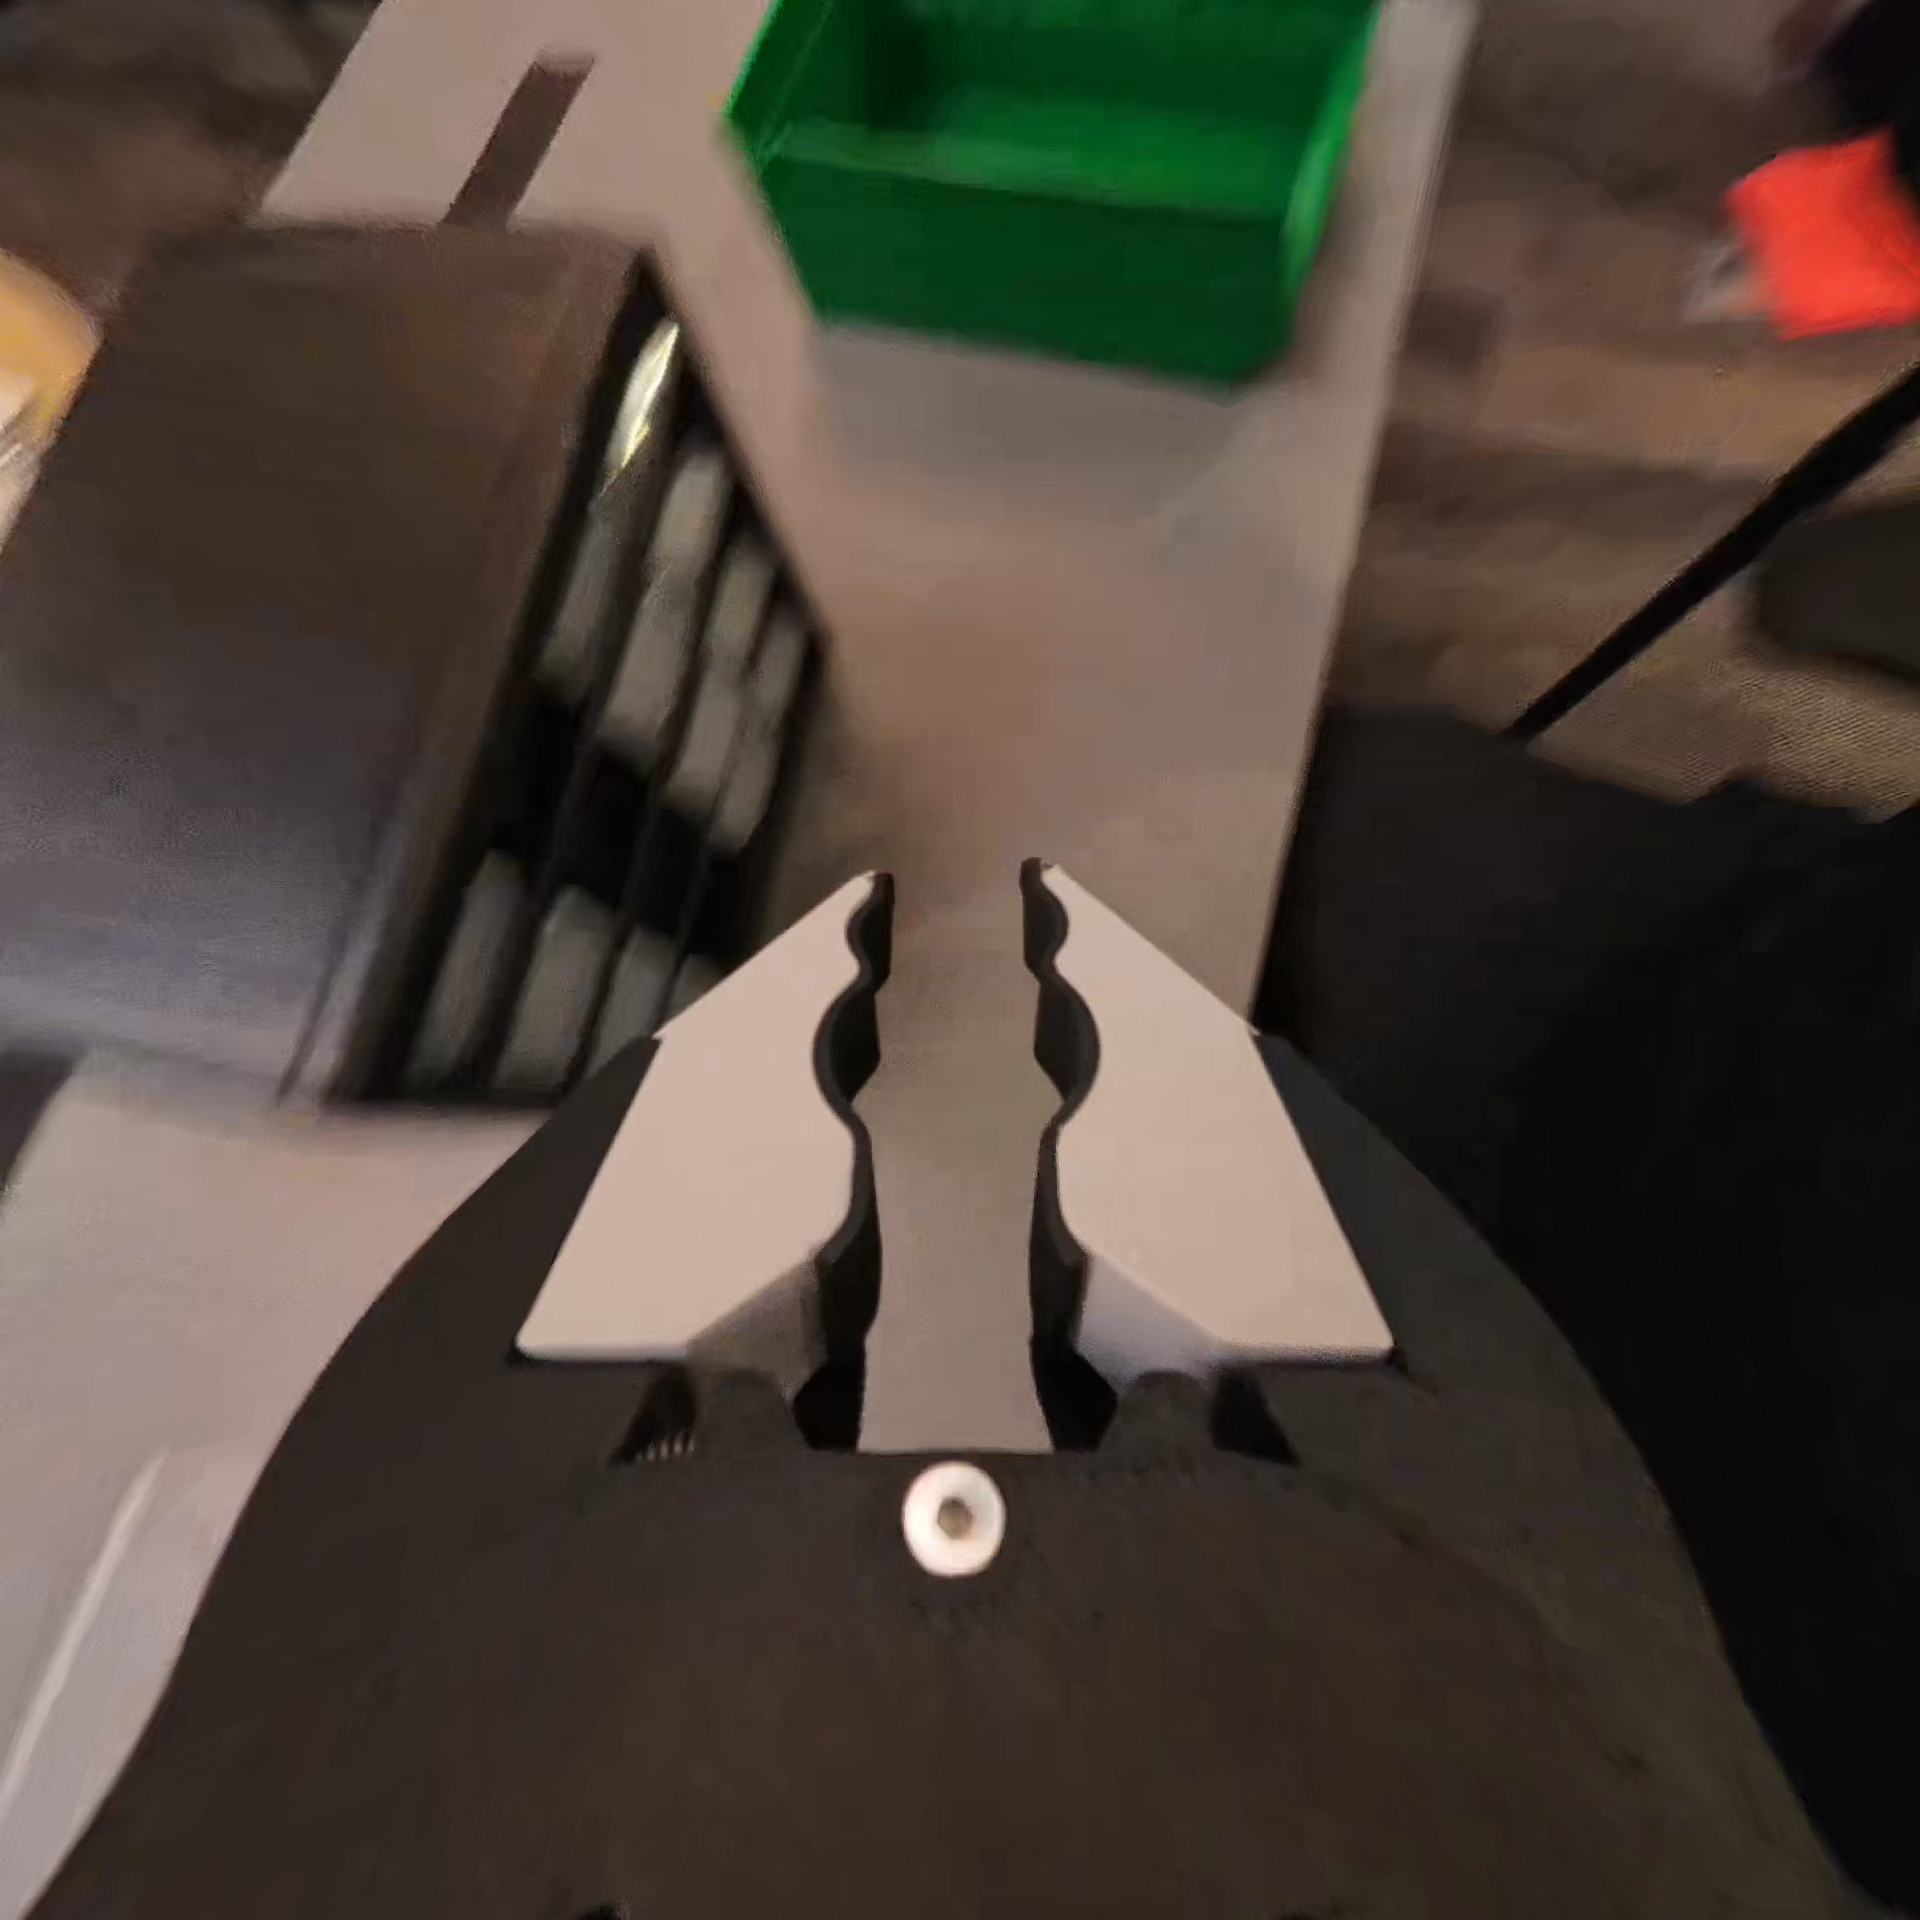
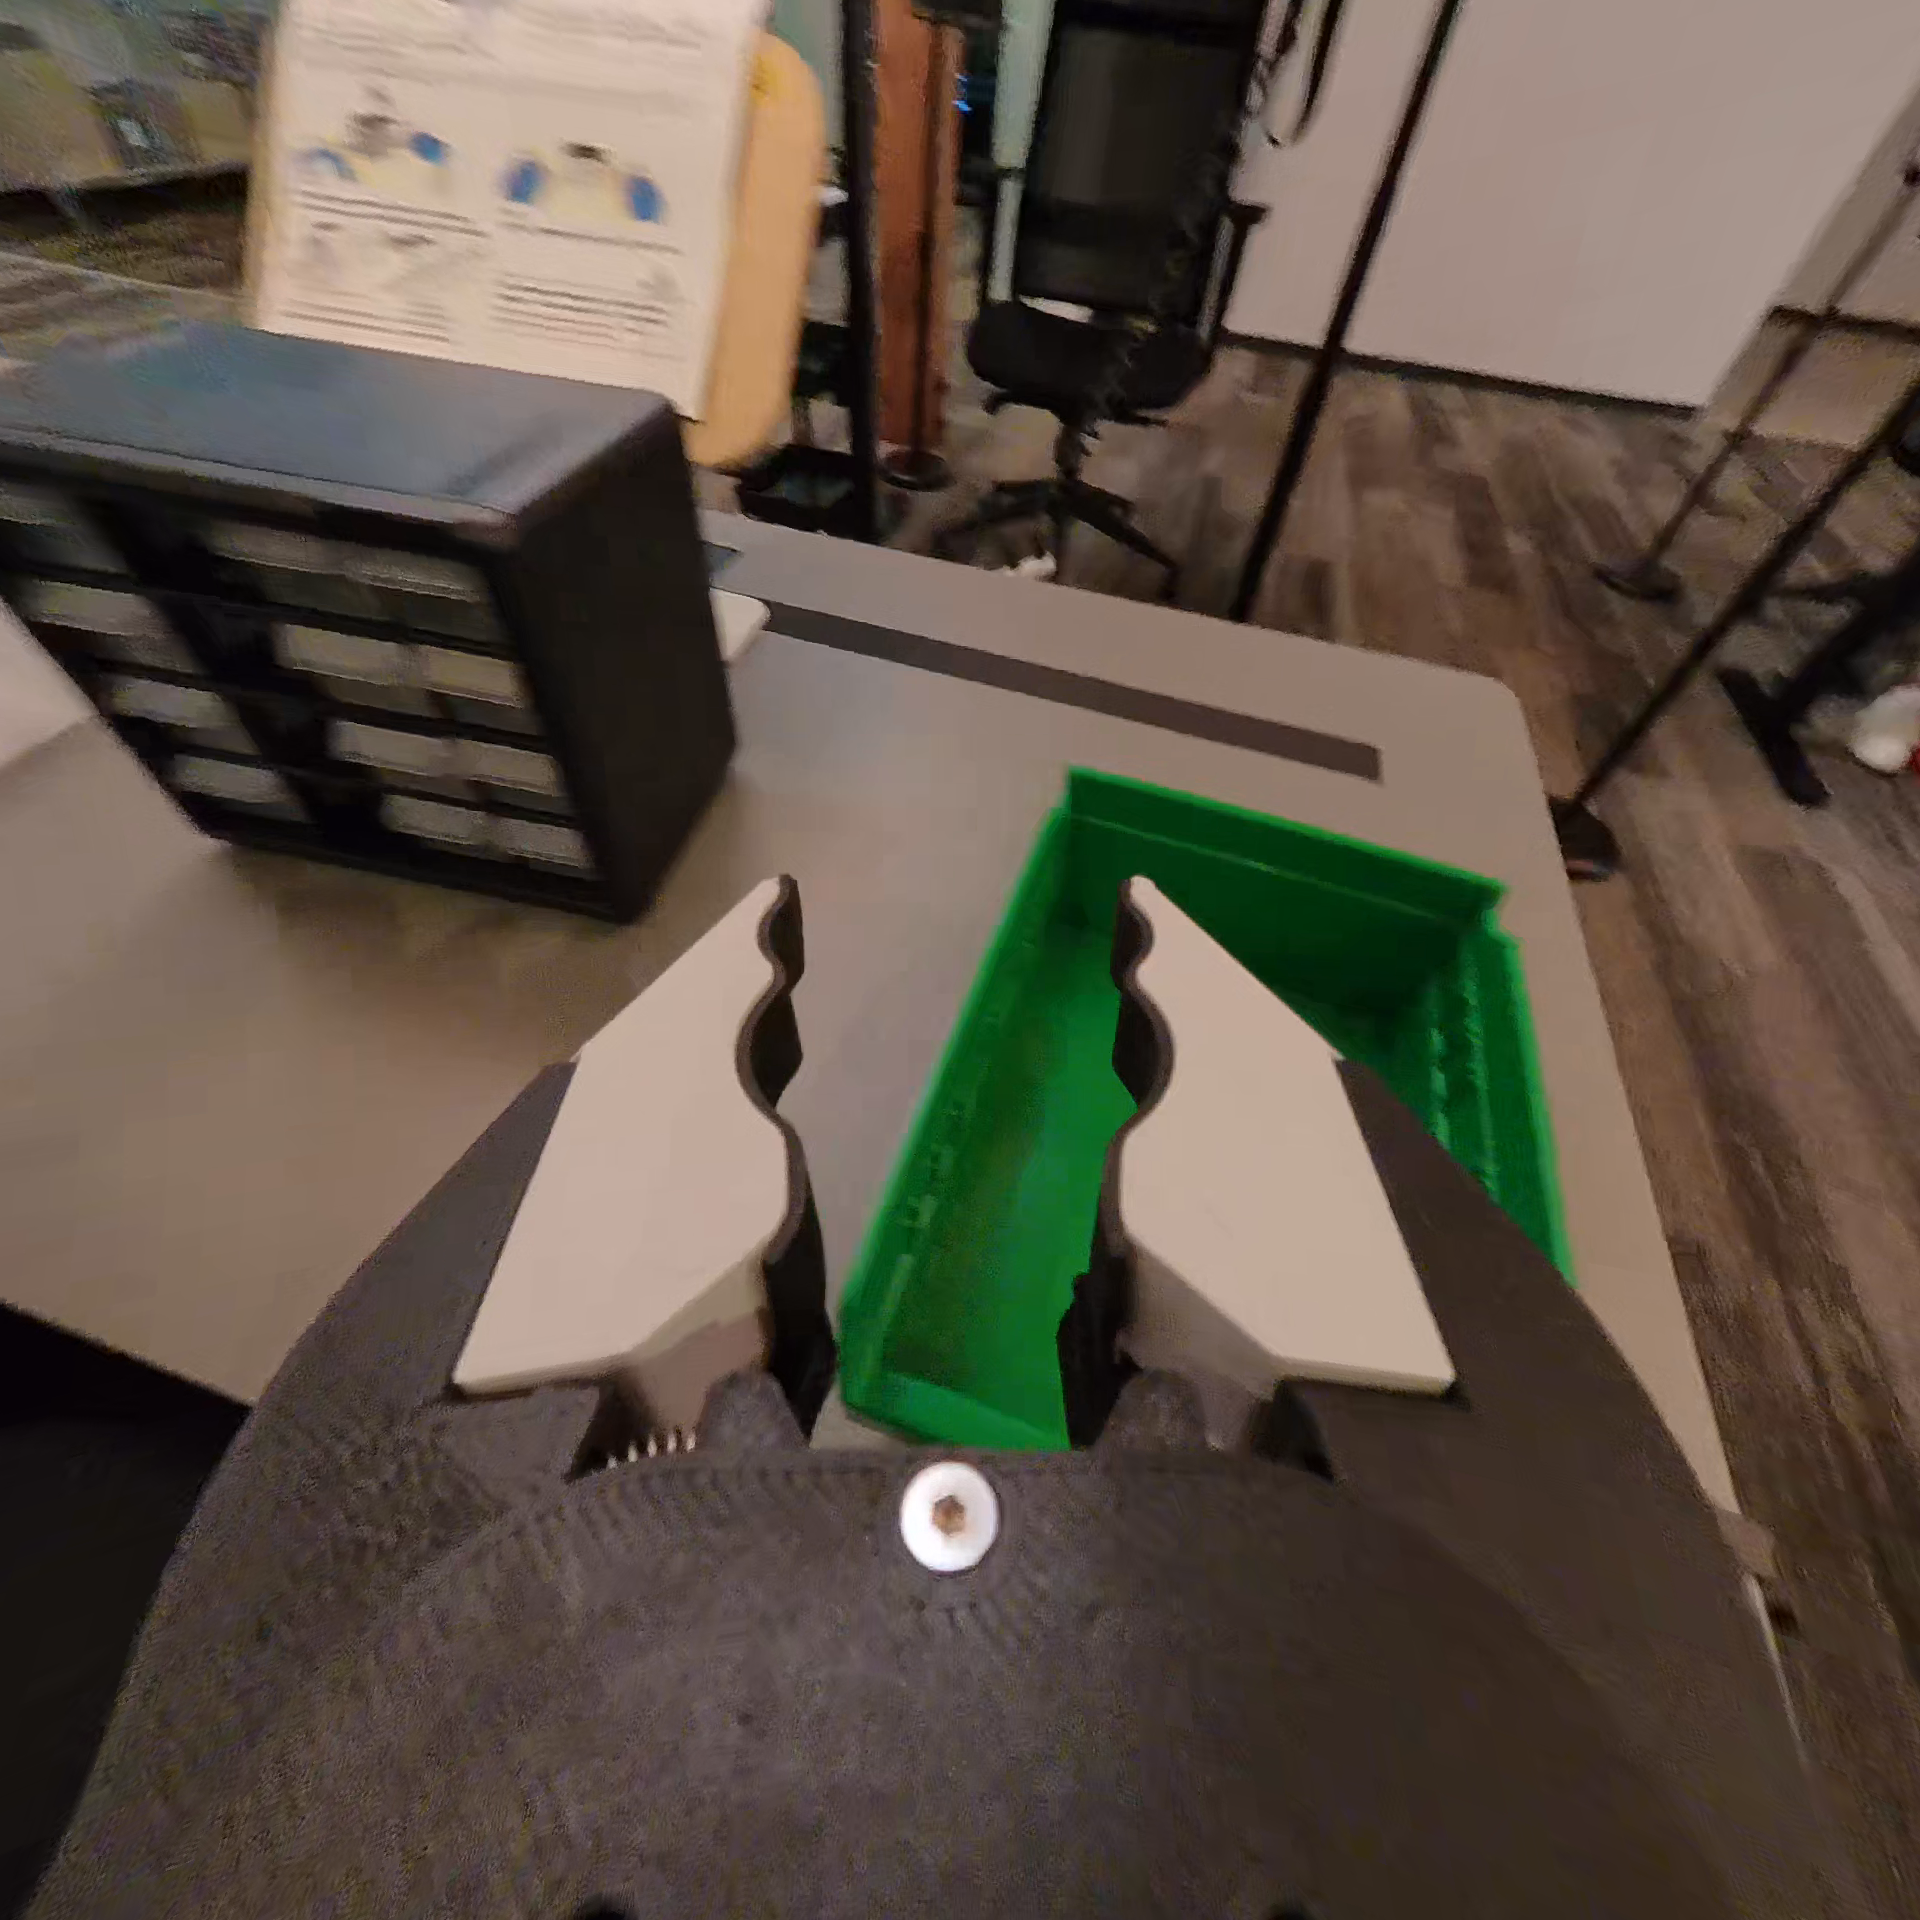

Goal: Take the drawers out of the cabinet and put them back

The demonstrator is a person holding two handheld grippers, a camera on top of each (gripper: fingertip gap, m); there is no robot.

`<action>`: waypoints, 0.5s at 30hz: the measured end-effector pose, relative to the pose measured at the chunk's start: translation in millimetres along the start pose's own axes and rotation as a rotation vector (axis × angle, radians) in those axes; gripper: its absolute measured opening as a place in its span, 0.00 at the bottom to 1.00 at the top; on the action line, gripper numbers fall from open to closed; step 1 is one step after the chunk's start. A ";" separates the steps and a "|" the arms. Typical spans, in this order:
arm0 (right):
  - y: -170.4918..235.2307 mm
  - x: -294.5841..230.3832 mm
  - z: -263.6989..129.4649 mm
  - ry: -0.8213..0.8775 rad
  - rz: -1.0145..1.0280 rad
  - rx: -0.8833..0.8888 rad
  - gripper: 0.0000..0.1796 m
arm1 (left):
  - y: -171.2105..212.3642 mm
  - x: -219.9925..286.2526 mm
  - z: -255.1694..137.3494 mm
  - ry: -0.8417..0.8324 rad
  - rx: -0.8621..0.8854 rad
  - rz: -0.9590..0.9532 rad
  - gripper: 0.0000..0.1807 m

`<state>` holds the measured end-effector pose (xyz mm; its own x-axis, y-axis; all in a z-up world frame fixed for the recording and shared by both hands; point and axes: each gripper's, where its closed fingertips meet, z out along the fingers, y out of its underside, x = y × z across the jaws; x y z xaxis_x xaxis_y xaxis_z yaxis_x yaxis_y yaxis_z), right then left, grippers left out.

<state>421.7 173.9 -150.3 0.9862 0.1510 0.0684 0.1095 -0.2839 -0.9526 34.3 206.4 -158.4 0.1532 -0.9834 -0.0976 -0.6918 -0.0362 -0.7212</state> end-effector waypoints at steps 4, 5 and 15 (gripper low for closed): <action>-27.2 -70.7 -1.5 -0.133 -0.075 0.068 0.27 | 114.5 -58.5 -84.4 -0.242 -0.200 -0.084 0.14; -28.4 -85.4 1.0 -0.159 -0.094 0.062 0.27 | 145.3 -67.3 -99.6 -0.279 -0.257 -0.125 0.15; -7.6 -201.8 27.6 -0.412 -0.142 -0.051 0.29 | 340.7 -63.5 -108.2 -0.222 -0.586 -0.261 0.21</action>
<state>218.4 171.7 -165.1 0.8298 0.5544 0.0635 0.2565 -0.2779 -0.9257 -287.5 237.2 -323.7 0.4654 -0.8715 -0.1547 -0.8710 -0.4198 -0.2554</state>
